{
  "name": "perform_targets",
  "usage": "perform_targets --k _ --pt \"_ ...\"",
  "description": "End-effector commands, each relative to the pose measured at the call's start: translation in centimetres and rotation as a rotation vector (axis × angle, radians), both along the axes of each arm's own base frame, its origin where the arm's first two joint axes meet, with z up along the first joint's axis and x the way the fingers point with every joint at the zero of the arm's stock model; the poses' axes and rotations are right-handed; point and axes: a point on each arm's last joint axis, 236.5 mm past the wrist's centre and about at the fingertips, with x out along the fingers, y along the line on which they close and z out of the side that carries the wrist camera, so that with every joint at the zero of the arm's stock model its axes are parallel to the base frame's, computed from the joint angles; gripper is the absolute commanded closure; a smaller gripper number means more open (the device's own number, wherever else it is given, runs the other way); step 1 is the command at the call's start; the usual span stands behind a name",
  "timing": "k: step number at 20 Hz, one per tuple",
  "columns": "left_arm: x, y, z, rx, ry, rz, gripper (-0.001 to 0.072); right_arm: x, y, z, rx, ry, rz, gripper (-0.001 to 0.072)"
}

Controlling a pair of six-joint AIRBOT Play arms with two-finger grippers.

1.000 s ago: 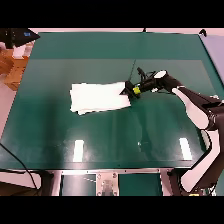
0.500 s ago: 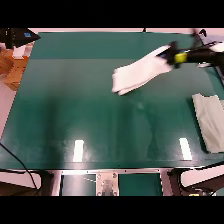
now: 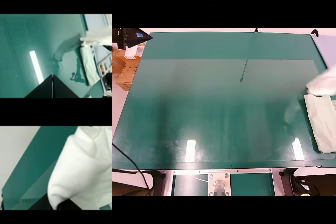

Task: Fold the shirts.

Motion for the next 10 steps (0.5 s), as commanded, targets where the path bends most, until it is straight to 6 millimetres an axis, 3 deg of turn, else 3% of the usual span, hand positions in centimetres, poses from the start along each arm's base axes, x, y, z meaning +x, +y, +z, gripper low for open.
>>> perform_targets --k 1,7,10 --pt "0.0 0.0 0.0 -0.003 0.004 0.004 0.0682 -7.4 -4.4 -3.2 0.036 0.194 -0.1 0.07" --pt "0.0 0.0 0.0 -0.002 0.005 0.003 0.0682 -13.5 -1.4 -5.9 0.187 0.448 -0.039 0.0699" --pt "0.0 0.0 0.0 -0.001 0.004 0.003 0.0682 -17.2 -2.2 -7.5 0.155 0.632 -0.126 0.0699"
